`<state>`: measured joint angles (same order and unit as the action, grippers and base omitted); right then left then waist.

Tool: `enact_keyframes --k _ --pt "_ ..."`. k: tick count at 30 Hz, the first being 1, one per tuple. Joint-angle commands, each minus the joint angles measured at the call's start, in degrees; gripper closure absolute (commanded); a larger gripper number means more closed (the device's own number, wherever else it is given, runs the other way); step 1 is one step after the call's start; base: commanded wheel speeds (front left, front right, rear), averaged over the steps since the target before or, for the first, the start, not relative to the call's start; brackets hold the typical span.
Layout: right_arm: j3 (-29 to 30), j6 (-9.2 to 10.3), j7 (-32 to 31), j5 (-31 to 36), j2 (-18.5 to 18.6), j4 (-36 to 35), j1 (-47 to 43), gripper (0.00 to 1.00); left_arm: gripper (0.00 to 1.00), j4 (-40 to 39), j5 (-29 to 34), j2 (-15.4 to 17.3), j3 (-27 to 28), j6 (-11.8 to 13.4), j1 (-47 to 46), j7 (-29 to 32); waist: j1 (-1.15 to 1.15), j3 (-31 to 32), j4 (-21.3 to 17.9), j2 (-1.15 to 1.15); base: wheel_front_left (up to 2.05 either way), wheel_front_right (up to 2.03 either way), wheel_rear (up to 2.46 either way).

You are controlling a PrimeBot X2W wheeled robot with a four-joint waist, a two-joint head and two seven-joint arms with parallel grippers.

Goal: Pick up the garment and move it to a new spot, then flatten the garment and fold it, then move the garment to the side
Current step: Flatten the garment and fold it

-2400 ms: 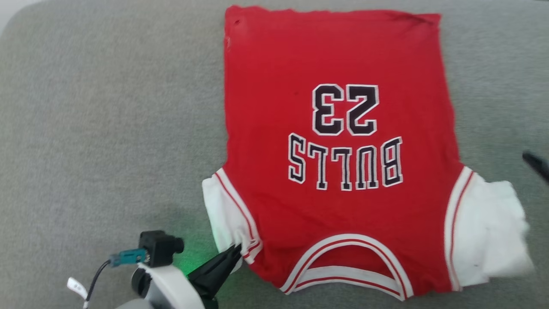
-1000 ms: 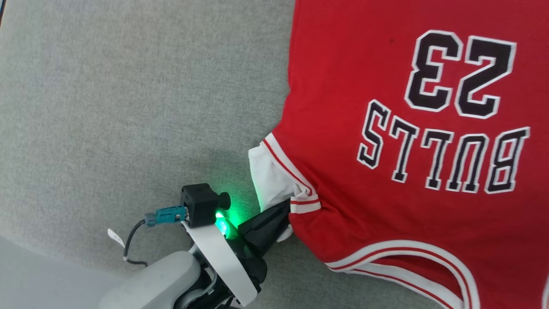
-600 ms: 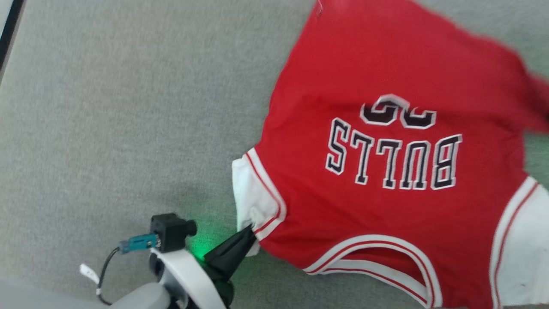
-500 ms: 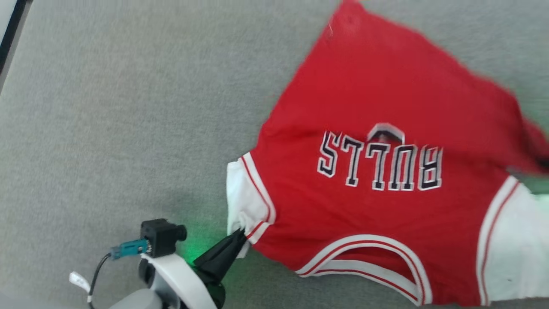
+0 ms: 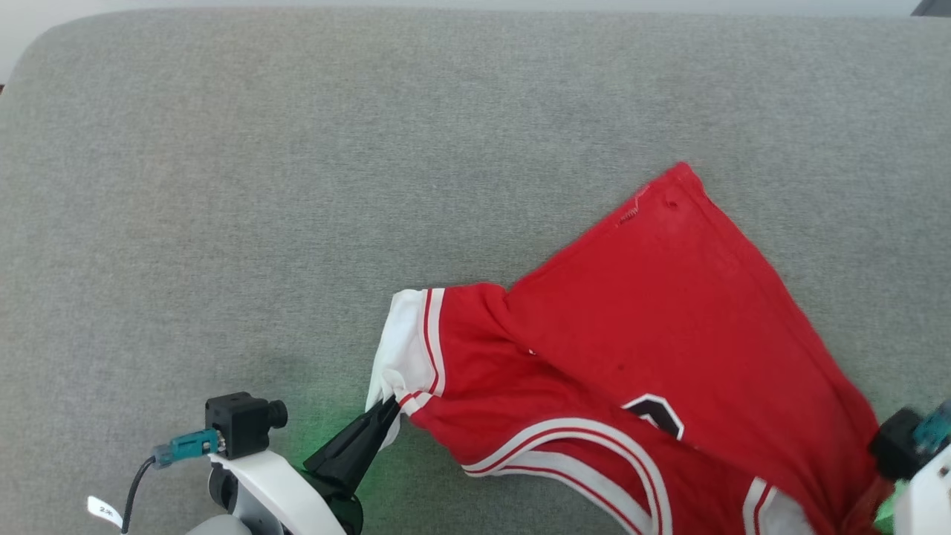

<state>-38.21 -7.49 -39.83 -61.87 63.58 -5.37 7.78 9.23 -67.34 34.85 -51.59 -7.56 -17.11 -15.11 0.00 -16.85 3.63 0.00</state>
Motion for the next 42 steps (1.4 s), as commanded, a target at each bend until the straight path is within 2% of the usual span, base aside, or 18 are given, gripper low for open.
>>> enact_keyframes --k 1,4,5,6,10,16,20,24,27,31,35,36,42 --pt "0.7 0.0 -0.4 0.9 -1.2 -0.5 -1.6 1.0 1.0 -0.1 0.2 0.3 0.4 0.2 0.8 0.0 0.0 0.2 -0.4 0.0 0.0 0.0 0.0" --pt "3.2 0.0 0.0 3.4 -3.9 -1.1 -3.7 1.0 1.0 0.1 0.3 0.4 0.4 0.2 1.0 0.0 0.0 0.3 -1.0 0.0 0.0 0.0 0.0" --pt "4.7 0.0 0.5 4.5 -4.8 -1.2 -4.0 0.74 1.0 0.1 0.3 0.5 0.4 0.2 1.0 0.0 0.0 0.4 -1.2 0.0 0.0 0.0 0.0" --pt "6.1 0.0 1.0 5.4 -5.6 -1.2 -4.3 0.0 1.0 0.1 0.2 0.6 0.5 0.2 0.9 0.0 0.0 0.4 -1.4 0.0 0.0 0.0 0.0" --pt "10.6 0.0 1.2 7.9 -6.4 -2.8 -5.4 0.0 1.0 -0.1 -0.2 0.8 0.9 0.2 1.4 0.0 0.0 0.8 -2.0 0.0 0.0 0.0 0.0" --pt "24.7 0.0 0.5 9.8 -6.2 -8.1 -8.2 0.0 1.0 -0.9 -0.1 0.6 1.7 0.2 2.8 0.0 0.0 1.8 -2.3 0.0 0.0 0.0 0.0" --pt "34.0 0.0 -1.8 10.4 -6.8 -11.8 -7.9 0.0 1.0 -1.6 0.7 0.0 1.2 0.2 2.7 0.0 0.0 1.2 -1.0 0.0 0.0 0.0 0.0" --pt "37.4 0.0 -4.1 10.7 -8.8 -13.2 -3.1 0.0 1.0 -1.9 1.4 -0.9 -0.3 0.2 0.5 0.0 0.0 -0.3 1.2 0.0 0.0 0.0 0.0" --pt "34.9 0.0 -5.3 11.6 -10.9 -11.9 3.2 0.0 1.0 -1.6 1.5 -1.8 -1.7 0.2 -1.4 0.0 0.0 -1.9 3.0 0.0 0.0 0.0 0.0" --pt "26.5 0.0 -7.4 14.0 -13.7 -6.9 14.1 0.0 1.0 -1.2 1.6 -3.0 -2.8 0.2 -3.6 0.0 0.0 -3.9 4.8 0.0 0.0 0.0 0.0" --pt "18.0 0.0 -8.7 15.2 -18.3 2.3 25.1 0.0 1.0 -1.0 1.5 -3.9 -3.0 0.2 -5.1 0.0 0.0 -6.0 5.9 0.0 0.0 0.0 0.0" --pt "14.3 0.0 -8.9 16.6 -19.6 6.9 29.9 0.0 1.0 -1.0 1.7 -4.5 -3.3 0.2 -5.6 0.0 0.0 -6.9 6.5 0.0 0.0 0.0 0.0" --pt "3.9 0.0 -7.6 18.4 -20.5 17.2 38.8 0.0 1.0 -0.5 2.0 -6.1 -3.4 0.2 -7.0 0.0 0.0 -9.6 7.7 0.0 0.0 0.0 0.0"
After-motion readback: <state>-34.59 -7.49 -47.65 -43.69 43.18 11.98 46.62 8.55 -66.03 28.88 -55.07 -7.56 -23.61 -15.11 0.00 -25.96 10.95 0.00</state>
